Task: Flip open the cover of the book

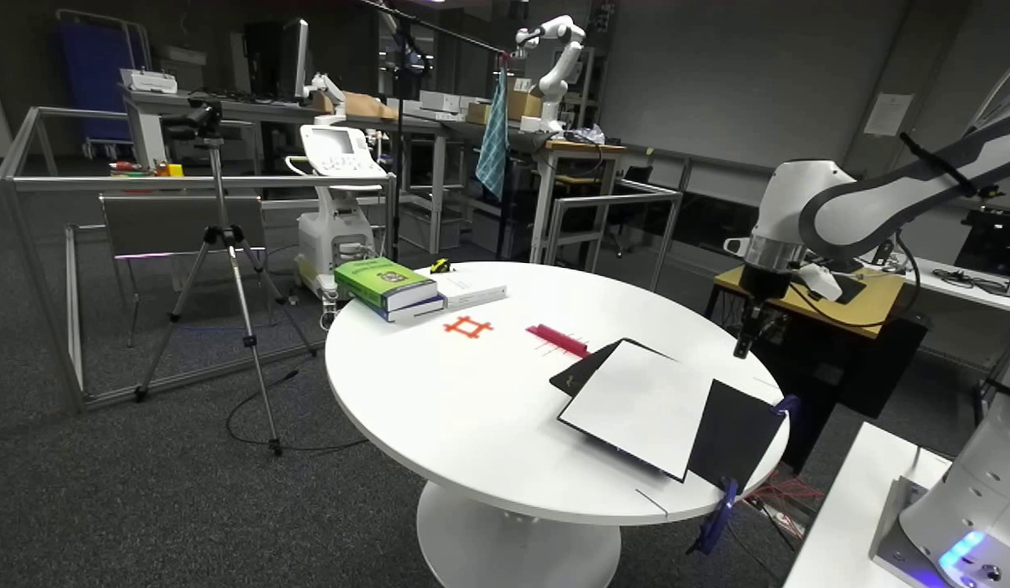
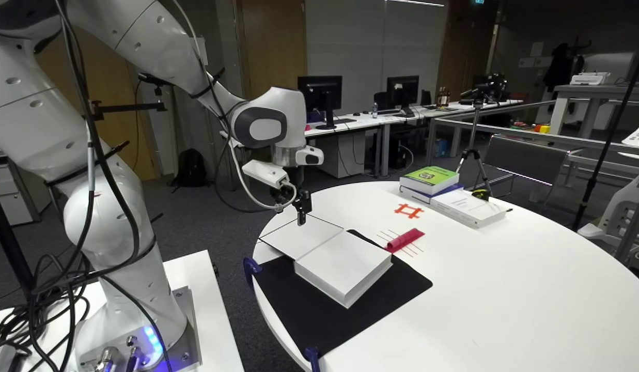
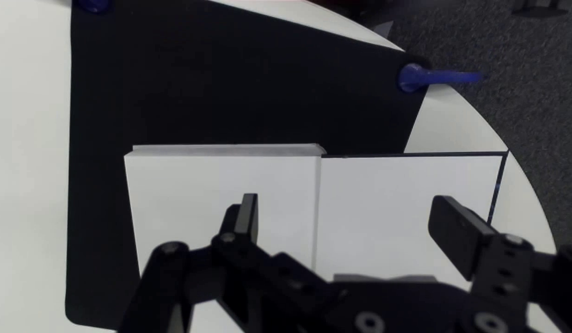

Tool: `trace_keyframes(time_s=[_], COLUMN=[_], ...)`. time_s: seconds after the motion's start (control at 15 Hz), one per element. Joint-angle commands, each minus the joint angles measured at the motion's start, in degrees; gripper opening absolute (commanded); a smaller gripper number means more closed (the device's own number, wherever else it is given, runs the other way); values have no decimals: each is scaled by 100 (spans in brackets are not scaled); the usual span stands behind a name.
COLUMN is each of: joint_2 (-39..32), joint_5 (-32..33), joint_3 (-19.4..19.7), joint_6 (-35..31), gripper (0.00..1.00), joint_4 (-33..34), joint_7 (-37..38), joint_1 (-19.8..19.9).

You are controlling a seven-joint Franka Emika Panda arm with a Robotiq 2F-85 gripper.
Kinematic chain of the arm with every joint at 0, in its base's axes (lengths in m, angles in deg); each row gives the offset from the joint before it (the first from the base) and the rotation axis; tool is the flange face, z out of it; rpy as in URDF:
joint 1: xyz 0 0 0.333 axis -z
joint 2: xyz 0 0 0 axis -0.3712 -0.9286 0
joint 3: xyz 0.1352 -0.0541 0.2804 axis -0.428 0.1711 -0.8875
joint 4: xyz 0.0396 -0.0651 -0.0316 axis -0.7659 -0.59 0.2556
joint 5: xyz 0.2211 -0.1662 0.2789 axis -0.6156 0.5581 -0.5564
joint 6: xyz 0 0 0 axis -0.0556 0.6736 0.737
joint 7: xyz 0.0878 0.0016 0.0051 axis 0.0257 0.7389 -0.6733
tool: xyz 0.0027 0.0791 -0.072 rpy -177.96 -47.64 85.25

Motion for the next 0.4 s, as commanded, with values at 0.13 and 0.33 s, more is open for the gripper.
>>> trace_keyframes(time_s=[0.13,0.33], joint_2=[-8,-21], joint_5=[9,8], joint_3=[15,15], joint_6=[37,37], gripper=[100,100], joint_4=[6,9], joint_7=[34,36], joint_1=[-15,-14])
